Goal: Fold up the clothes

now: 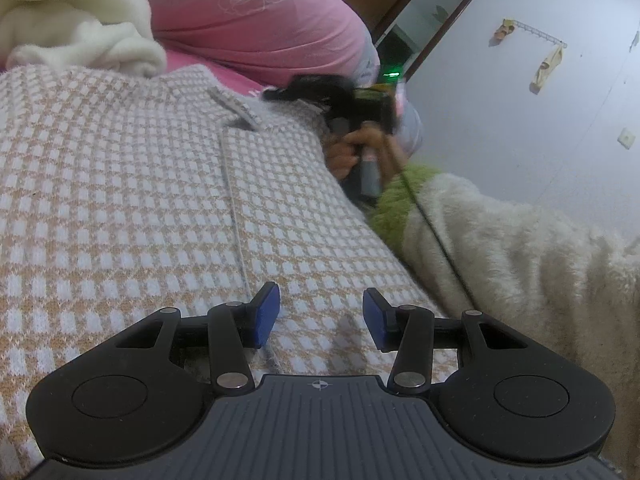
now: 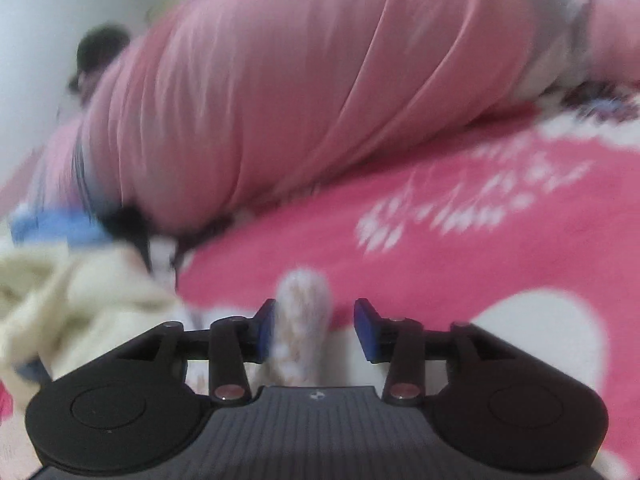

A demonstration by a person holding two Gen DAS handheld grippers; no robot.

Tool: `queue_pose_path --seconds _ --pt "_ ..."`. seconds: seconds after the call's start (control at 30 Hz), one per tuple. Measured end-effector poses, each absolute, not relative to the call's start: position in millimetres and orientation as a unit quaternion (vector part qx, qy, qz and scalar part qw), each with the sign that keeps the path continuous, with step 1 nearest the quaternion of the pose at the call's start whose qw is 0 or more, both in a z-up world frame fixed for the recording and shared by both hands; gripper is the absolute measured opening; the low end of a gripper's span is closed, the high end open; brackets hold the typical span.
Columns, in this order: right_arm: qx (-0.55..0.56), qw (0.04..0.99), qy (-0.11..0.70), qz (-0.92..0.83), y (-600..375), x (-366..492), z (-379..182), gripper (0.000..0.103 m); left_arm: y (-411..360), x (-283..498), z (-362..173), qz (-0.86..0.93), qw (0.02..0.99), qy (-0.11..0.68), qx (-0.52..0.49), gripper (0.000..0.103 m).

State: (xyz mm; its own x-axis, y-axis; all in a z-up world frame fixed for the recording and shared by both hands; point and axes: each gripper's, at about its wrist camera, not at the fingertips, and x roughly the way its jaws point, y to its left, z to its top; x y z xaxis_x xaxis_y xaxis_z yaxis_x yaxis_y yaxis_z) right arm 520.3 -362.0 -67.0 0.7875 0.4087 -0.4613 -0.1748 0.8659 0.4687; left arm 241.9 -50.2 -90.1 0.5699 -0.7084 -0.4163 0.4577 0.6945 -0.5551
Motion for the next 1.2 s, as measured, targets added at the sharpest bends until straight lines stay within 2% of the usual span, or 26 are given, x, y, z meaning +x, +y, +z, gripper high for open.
queue_pose_path --seconds 0.13,0.23,0.33,0.57,0.83,0.9,0.97,1.03,1.1,1.2 --pt "0.250 0.939 0.203 0.118 -405 465 -15 0.044 -51 242 -89 -0.337 0.864 0.318 -0.197 0.046" --pt "0.208 0.951 0.222 0.061 -414 423 11 0.044 -51 242 -89 -0.337 0.864 0.318 -0.197 0.046" --pt "0.179 0.948 0.262 -0.002 -423 369 12 0.044 -50 243 -89 -0.337 0.863 0.318 -0.199 0.046" --pt "0.272 0.908 0.314 -0.062 -459 248 -40 0.045 -46 244 -92 -0.342 0.857 0.318 -0.220 0.046" --pt "0.207 0.921 0.325 -0.059 -428 257 -33 0.047 -45 244 -94 -0.342 0.855 0.317 -0.227 0.046" --pt "0.255 0.912 0.313 -0.068 -436 254 -38 0.057 -45 244 -94 -0.342 0.855 0.317 -0.228 0.046" --pt "0.332 0.888 0.307 -0.084 -453 241 -51 0.059 -45 244 -93 -0.342 0.855 0.317 -0.226 0.046" --pt "0.393 0.866 0.296 -0.089 -471 235 -66 0.066 -45 244 -93 -0.342 0.856 0.317 -0.224 0.046" --pt "0.453 0.840 0.284 -0.093 -489 230 -81 0.067 -46 244 -93 -0.341 0.856 0.318 -0.222 0.046" --pt "0.519 0.810 0.261 -0.087 -507 234 -97 0.073 -46 245 -93 -0.341 0.856 0.318 -0.222 0.046"
